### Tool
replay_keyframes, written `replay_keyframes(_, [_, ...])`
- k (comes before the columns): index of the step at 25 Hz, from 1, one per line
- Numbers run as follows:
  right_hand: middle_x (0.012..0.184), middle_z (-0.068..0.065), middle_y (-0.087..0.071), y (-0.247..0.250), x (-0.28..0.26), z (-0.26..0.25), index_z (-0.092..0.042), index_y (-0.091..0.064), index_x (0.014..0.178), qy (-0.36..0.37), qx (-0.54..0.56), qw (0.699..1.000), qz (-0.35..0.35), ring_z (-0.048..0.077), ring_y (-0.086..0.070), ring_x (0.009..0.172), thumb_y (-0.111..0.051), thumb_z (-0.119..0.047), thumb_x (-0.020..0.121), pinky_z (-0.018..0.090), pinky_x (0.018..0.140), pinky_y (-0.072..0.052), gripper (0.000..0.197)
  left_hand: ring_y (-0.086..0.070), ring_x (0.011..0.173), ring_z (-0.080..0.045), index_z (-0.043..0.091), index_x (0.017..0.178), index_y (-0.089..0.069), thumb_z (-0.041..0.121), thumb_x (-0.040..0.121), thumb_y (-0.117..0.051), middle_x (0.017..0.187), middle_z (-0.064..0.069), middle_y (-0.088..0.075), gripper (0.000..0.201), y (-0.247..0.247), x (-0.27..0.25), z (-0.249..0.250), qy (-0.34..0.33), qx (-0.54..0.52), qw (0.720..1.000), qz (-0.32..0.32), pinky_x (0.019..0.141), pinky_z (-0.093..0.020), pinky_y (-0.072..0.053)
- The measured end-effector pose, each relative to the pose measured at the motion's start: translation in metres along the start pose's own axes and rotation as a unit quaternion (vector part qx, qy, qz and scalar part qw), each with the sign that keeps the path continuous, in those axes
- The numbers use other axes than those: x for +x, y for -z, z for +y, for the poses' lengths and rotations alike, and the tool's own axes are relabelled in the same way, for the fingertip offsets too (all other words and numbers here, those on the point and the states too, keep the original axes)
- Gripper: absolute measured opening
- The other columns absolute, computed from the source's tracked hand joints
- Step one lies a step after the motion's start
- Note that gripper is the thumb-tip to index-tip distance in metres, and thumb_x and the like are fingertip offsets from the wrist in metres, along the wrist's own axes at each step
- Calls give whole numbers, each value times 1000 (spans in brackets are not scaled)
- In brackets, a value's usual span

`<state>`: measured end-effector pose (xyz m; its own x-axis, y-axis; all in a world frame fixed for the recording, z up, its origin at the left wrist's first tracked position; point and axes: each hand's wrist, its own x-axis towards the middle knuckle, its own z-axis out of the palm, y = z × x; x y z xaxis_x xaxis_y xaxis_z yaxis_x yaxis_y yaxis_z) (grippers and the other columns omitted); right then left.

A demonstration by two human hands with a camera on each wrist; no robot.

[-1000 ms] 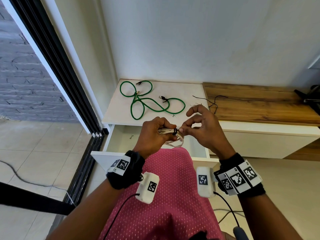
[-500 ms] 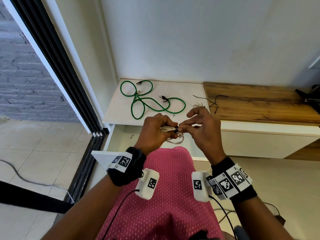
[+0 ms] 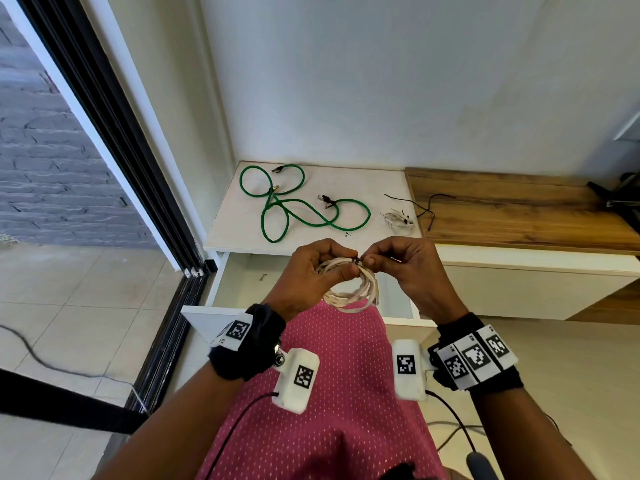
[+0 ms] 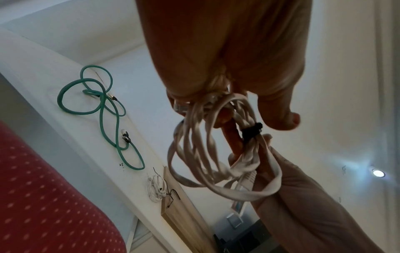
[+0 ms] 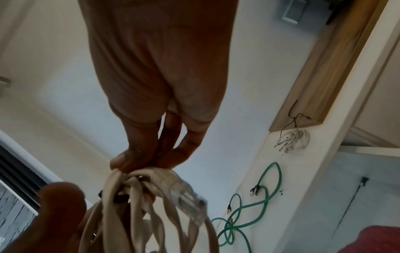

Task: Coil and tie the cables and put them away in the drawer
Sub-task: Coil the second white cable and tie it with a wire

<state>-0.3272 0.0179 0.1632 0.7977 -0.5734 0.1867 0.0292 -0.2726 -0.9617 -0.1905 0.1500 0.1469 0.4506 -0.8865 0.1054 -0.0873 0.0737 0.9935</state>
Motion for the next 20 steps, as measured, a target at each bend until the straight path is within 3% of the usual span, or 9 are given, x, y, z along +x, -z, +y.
replay_keyframes(4, [85,7,-73,6,1,0,-3,-72,92,10,-28,999,-30,17,-70,79,-65,8,81,23,75,-55,17,-70,82,-15,11,94,-70,6,81,-72,89,-2,-73,14,-2,0,-1,-4,9,999,32,73,-24,-54])
replay_keyframes(8, [81,-1,-71,2,2,-3,-12,-73,86,11,-120,993,-15,10,-67,76,-70,3,79,23,73,-55,17,-70,85,-18,11,94,-71,6,77,-76,93,-3,-73,18,0,2,-5,-3,48,999,21,75,-30,-57])
replay_keyframes(10, [81,-4,-70,-2,2,-6,-13,-75,86,14,-188,982,-12,13,-66,78,-72,-1,80,27,76,-55,14,-71,86,-18,9,98,-70,6,77,-76,95,-4,-74,22,-1,1,-7,-7,65,998,18,78,-34,-58])
replay_keyframes(14, [85,2,-70,-3,5,-14,-9,-74,90,50,-326,942,-57,12,-59,74,-67,0,83,31,73,-53,14,-70,89,-15,17,103,-71,8,75,-78,98,-1,-73,30,-2,-1,-8,-5,81,996,38,82,-37,-58])
replay_keyframes(17, [83,6,-69,-4,8,-16,-8,-74,88,92,-369,922,-76,16,-58,71,-67,0,82,37,69,-53,12,-70,88,-14,21,101,-72,10,74,-78,97,1,-73,29,-2,0,-6,-7,101,994,37,82,-38,-59])
replay_keyframes(20, [82,6,-71,-6,9,-14,-7,-74,92,110,-366,921,-71,19,-63,75,-67,0,83,33,69,-52,14,-70,88,-11,24,100,-70,9,73,-79,97,3,-73,32,-2,0,-5,-10,105,994,33,83,-36,-58])
